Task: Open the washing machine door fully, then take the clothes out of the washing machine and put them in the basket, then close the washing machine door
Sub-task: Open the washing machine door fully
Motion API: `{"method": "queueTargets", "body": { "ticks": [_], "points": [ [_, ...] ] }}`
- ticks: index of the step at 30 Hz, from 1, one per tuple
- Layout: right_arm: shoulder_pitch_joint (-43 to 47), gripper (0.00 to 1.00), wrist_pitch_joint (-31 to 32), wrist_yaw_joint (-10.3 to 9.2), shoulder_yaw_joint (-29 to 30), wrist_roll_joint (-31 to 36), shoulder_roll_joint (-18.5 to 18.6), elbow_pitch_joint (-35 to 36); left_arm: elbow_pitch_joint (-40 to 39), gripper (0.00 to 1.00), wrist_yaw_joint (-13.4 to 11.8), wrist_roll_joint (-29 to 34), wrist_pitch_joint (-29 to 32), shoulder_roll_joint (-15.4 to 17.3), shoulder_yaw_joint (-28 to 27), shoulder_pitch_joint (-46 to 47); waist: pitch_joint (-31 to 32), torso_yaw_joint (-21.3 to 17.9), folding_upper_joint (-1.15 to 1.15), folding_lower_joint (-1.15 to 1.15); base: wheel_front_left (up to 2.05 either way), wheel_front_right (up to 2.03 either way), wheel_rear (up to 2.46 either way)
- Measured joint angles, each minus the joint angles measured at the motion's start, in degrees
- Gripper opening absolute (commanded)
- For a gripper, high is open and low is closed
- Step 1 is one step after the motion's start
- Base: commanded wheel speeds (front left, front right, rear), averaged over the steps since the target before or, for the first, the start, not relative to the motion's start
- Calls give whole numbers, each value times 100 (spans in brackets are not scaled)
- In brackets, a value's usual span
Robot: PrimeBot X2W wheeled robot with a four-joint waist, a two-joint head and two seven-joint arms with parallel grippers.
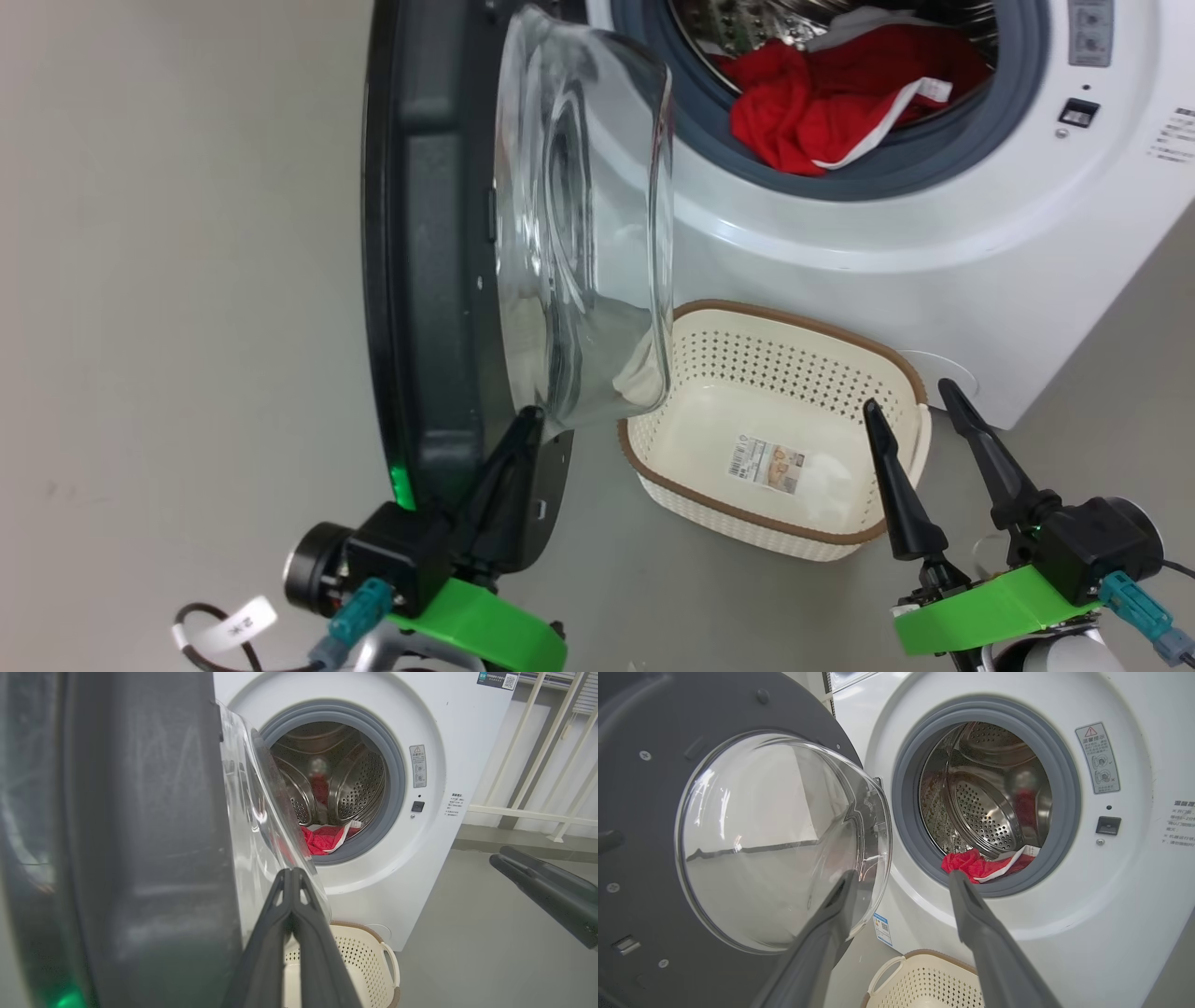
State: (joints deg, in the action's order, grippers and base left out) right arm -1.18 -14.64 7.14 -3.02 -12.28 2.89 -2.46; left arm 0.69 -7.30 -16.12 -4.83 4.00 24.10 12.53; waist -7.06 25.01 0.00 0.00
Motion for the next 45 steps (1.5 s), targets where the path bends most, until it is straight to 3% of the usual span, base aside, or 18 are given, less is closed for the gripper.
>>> {"method": "queueTargets", "body": {
  "ticks": [11,33,45],
  "points": [
    [-23,100,0,0,-94,27,0,-15,4,0,-192,-118,-15,233,-364,-157,55,280,0,0,0,0,0],
    [-15,100,0,0,-123,25,0,-11,631,0,-659,-323,-409,668,-1345,-196,102,38,0,0,0,0,0],
    [-16,100,0,0,-119,196,0,13,1106,0,-688,-479,-644,758,-1586,-5,-14,75,0,0,0,0,0]
  ]
}}
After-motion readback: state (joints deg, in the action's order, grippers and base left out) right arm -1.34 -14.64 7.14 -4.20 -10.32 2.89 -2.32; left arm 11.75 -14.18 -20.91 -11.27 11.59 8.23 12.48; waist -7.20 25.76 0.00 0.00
